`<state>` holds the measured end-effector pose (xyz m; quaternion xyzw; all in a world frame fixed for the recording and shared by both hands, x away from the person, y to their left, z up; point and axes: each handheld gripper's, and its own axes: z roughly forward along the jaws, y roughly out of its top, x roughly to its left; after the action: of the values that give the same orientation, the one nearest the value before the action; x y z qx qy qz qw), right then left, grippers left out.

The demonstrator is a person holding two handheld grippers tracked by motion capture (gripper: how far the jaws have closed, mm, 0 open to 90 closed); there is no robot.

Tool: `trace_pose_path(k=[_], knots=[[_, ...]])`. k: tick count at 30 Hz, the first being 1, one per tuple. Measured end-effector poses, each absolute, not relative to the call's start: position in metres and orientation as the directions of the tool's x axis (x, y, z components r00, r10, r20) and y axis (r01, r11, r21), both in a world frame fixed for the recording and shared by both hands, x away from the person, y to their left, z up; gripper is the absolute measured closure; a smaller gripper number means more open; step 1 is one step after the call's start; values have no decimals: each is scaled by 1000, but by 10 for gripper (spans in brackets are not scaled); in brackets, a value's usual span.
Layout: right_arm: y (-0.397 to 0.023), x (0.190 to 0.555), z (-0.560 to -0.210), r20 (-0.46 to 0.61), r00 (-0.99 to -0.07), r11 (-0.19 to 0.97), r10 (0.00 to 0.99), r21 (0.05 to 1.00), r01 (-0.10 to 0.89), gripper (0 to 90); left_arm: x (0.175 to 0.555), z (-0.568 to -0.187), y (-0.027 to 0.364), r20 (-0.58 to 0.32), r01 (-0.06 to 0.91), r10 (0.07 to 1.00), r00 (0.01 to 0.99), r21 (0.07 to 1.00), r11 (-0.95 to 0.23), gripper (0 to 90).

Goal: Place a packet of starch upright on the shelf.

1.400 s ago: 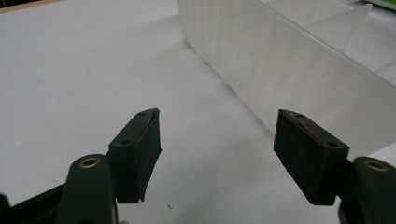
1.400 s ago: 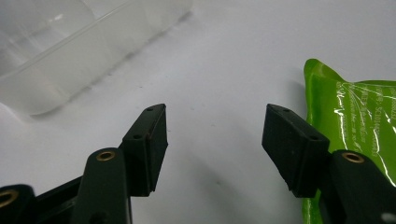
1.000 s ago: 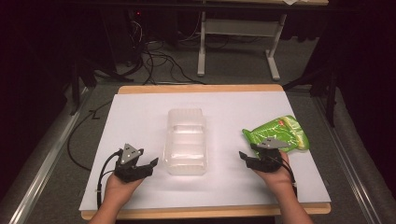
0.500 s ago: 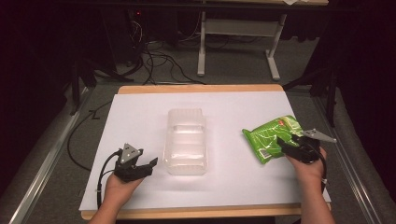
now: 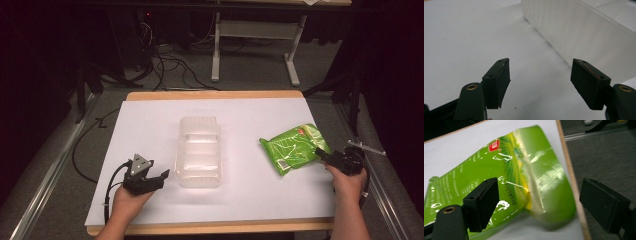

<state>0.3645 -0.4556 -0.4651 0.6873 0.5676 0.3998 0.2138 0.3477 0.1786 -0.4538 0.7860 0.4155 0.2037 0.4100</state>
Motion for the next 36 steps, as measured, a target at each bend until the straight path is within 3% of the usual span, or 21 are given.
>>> trace_pose_path(k=[6,7,9,11,14,17,24,30,36], knots=[[-455,367,-472,395,-19,-294,919,715,635,220,347,-453,179,-15,486,818,574,811,-326,323],[-454,365,-470,413,-48,-295,910,723,625,289,347,-453,179,-17,486,819,574,812,-324,323],[-454,364,-469,418,-64,-292,906,729,619,309,347,-453,179,-19,485,819,573,814,-320,323],[-452,363,-467,447,-111,-294,888,737,609,395,347,-454,178,-19,486,820,573,813,-320,323],[-449,363,-465,444,-114,-292,889,741,605,398,348,-454,178,-14,485,817,577,811,-328,323],[-452,359,-464,468,-60,-340,881,718,607,359,347,-453,179,-13,484,818,575,812,-327,323],[-448,336,-463,506,20,-404,862,664,629,378,347,-453,179,-16,481,818,575,815,-323,323],[-434,333,-469,508,81,-407,858,575,710,383,344,-450,177,-6,461,807,591,823,-331,324],[-441,337,-475,580,84,-474,810,564,676,385,347,-452,174,-3,464,800,600,816,-345,323]])
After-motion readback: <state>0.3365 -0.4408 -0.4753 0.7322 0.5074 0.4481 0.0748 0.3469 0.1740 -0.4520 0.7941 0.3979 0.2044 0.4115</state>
